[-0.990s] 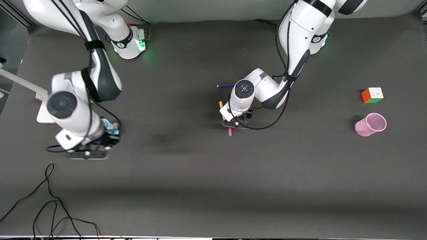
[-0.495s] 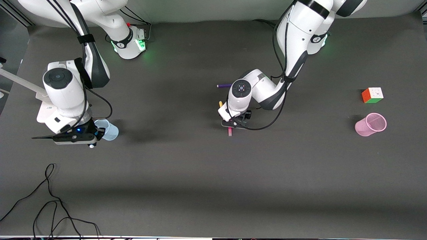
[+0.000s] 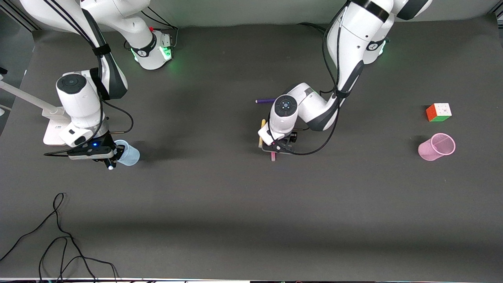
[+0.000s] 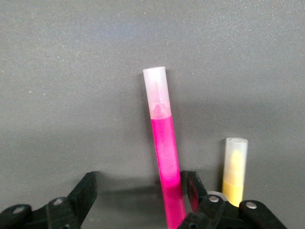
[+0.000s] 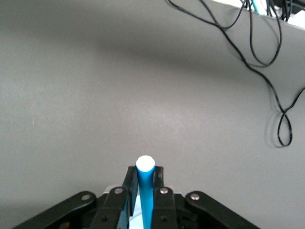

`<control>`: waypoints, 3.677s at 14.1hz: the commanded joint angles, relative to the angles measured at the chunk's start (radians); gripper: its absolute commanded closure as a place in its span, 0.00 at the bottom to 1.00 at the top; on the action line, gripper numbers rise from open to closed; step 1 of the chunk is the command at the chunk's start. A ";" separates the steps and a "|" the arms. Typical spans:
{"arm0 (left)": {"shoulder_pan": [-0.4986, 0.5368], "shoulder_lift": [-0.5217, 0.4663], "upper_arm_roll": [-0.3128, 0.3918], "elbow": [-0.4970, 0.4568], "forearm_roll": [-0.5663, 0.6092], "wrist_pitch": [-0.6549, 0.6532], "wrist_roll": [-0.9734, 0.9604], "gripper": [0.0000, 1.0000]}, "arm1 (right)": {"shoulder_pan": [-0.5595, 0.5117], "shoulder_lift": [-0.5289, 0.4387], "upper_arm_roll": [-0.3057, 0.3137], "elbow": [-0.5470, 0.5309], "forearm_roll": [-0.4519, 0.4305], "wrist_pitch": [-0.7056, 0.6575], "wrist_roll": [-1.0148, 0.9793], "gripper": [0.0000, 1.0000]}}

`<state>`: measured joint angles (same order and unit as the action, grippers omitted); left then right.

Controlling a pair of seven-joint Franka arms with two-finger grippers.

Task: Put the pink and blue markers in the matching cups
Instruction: 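Lower the blue marker into the blue cup while the left gripper lifts the pink marker, then carry the pink marker with the left gripper over the pink cup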

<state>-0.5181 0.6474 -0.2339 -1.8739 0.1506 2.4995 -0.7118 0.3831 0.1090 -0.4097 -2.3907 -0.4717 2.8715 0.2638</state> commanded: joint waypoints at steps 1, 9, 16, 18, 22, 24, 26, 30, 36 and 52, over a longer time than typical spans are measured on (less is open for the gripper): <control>-0.013 0.017 0.007 0.025 0.026 -0.016 -0.029 0.19 | 0.013 -0.028 -0.017 -0.036 -0.022 0.026 0.005 1.00; -0.007 0.009 0.030 0.024 0.040 -0.016 -0.029 1.00 | 0.013 -0.022 -0.018 -0.024 -0.022 0.012 -0.008 0.00; 0.070 -0.234 0.065 0.025 0.038 -0.304 0.113 1.00 | 0.011 -0.040 -0.011 0.017 -0.012 -0.092 -0.006 0.00; 0.121 -0.323 0.065 0.025 0.037 -0.417 0.205 1.00 | 0.013 -0.040 -0.008 0.047 -0.007 -0.144 -0.006 0.00; 0.236 -0.472 0.065 0.024 0.027 -0.568 0.453 1.00 | 0.017 -0.045 0.011 0.114 0.077 -0.274 -0.008 0.00; 0.294 -0.534 0.065 0.018 0.026 -0.634 0.584 1.00 | 0.016 -0.045 0.040 0.186 0.174 -0.397 -0.040 0.00; 0.361 -0.583 0.065 0.015 0.024 -0.659 0.731 1.00 | 0.016 -0.038 0.048 0.295 0.333 -0.550 -0.131 0.00; 0.513 -0.635 0.067 0.012 -0.038 -0.654 1.038 1.00 | 0.013 -0.041 0.046 0.468 0.466 -0.815 -0.227 0.00; 0.798 -0.650 0.067 -0.054 -0.268 -0.597 1.601 1.00 | 0.014 -0.106 0.052 0.628 0.466 -1.089 -0.233 0.00; 1.256 -0.246 0.068 -0.103 -0.881 -0.433 2.915 1.00 | -0.228 -0.239 0.250 0.600 0.455 -1.172 -0.356 0.00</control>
<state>0.7217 0.3946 -0.1510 -1.9926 -0.7030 2.0758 2.1652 0.1740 -0.0974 -0.1751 -1.7668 -0.0312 1.7051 -0.0685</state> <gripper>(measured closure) 0.819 0.000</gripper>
